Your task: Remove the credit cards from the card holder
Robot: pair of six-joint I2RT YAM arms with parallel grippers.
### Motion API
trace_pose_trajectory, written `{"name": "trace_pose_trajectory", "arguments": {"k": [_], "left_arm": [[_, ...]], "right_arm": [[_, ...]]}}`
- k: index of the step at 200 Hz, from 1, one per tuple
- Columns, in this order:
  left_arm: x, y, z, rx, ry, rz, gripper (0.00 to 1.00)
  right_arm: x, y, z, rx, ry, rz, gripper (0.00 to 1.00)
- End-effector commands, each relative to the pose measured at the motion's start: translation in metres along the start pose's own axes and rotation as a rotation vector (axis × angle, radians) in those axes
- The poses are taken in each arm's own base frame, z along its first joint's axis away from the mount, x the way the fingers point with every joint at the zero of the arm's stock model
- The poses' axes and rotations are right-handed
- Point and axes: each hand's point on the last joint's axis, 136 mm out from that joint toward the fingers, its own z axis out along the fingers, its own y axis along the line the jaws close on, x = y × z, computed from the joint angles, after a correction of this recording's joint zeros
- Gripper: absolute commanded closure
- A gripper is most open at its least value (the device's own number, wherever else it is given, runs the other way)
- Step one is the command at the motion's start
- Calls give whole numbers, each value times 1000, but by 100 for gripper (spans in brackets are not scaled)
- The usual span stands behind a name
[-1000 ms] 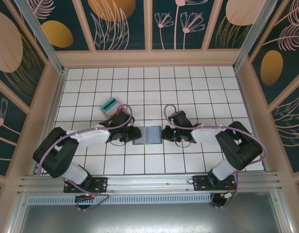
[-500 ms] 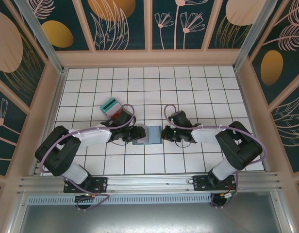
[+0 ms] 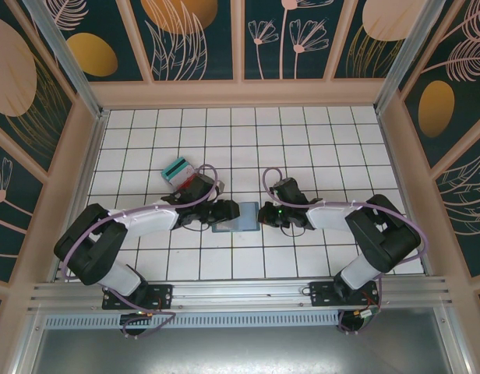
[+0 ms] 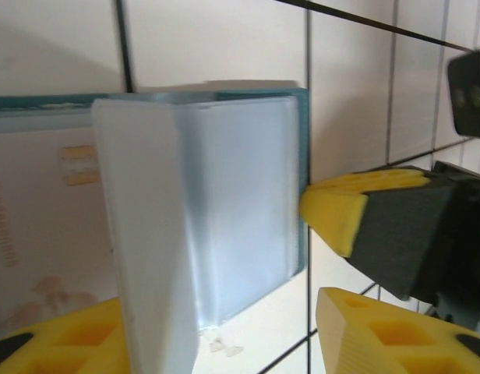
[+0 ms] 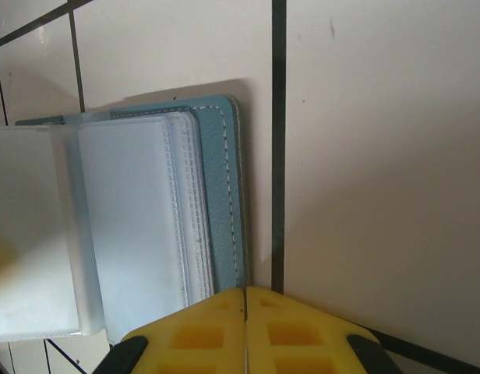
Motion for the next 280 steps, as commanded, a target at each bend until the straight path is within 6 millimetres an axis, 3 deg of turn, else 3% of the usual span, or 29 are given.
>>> {"name": "trace_pose_trajectory", "arguments": {"k": [1,53,91,172,191,205,220,247,280], "left_arm": [[-4,-44,0,119,6,71,49],[-2,-46,-2,109,3,88,53],[-4,-34,-8,49,-27,100,55],[7,-42,26,124,62,43,57],[7,-39,26,111,59,43,54],[7,-38,23,100,51,53,42],[5,-39,19,91,38,60,40],[7,-37,22,88,53,57,42],[-3,-44,10,76,1,81,46]], "right_arm": [[11,-7,5,39,33,13,92],[4,-4,-3,41,-2,15,90],[-6,-1,-12,44,-33,10,88],[-8,4,-15,16,-40,23,88],[-7,4,-15,15,-39,22,88],[-8,4,-16,16,-41,23,88],[-9,4,-16,20,-43,21,86],[-11,7,-18,20,-46,13,85],[-18,11,-24,26,-67,3,82]]}}
